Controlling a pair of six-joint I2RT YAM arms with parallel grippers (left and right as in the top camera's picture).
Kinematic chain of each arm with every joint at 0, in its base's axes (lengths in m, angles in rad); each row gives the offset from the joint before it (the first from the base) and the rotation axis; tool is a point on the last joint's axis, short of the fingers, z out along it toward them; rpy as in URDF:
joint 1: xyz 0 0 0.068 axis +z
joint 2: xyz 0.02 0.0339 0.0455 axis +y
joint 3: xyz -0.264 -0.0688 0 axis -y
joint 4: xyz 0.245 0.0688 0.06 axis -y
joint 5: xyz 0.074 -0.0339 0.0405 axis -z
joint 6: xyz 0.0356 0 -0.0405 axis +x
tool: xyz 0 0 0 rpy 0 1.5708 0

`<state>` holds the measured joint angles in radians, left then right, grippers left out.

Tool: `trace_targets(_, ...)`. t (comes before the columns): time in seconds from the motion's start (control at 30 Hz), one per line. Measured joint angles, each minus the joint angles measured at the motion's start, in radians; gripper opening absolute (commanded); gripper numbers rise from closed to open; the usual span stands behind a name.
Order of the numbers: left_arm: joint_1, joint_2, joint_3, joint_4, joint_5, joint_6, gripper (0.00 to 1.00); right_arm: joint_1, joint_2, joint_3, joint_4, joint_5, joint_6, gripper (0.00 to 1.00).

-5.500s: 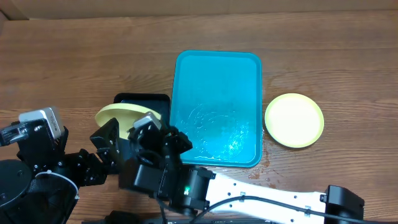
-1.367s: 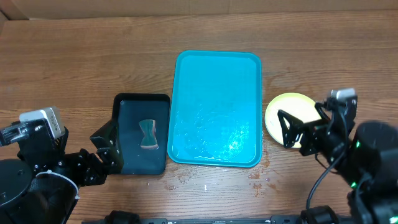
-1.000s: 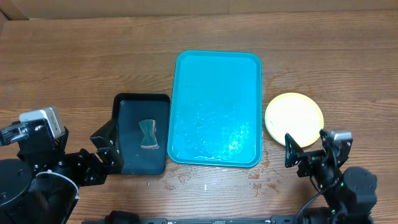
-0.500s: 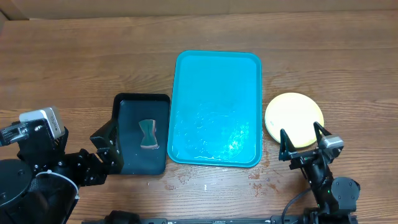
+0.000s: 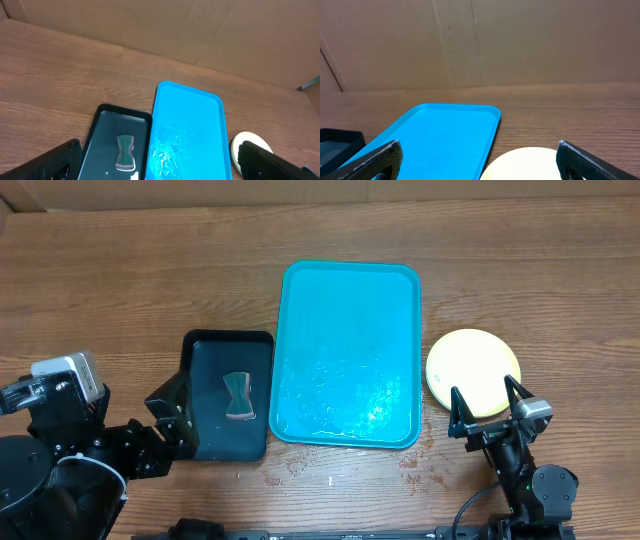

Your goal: Clean dirty plates on tray and stack at the side

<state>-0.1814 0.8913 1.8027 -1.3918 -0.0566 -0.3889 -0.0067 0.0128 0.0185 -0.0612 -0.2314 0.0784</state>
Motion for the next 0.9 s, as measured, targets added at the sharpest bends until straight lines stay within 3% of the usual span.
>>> trace_targets(0.53, 0.000, -0.002, -0.014, -0.004, -0.039, 0.004, 1.00, 0.000, 0.000, 0.000, 0.000, 0.000, 0.000, 1.00)
trace_targets(0.7, 0.021, -0.027, -0.258, 0.376, -0.008, 0.116, 1.00, 0.000, 0.000, 0.000, -0.005, 0.000, 0.000, 1.00)
trace_targets(0.9, 0.033, -0.144, -0.780, 0.925, 0.122, 0.241, 1.00, 0.000, 0.000, 0.000, -0.003, 0.000, 0.000, 1.00)
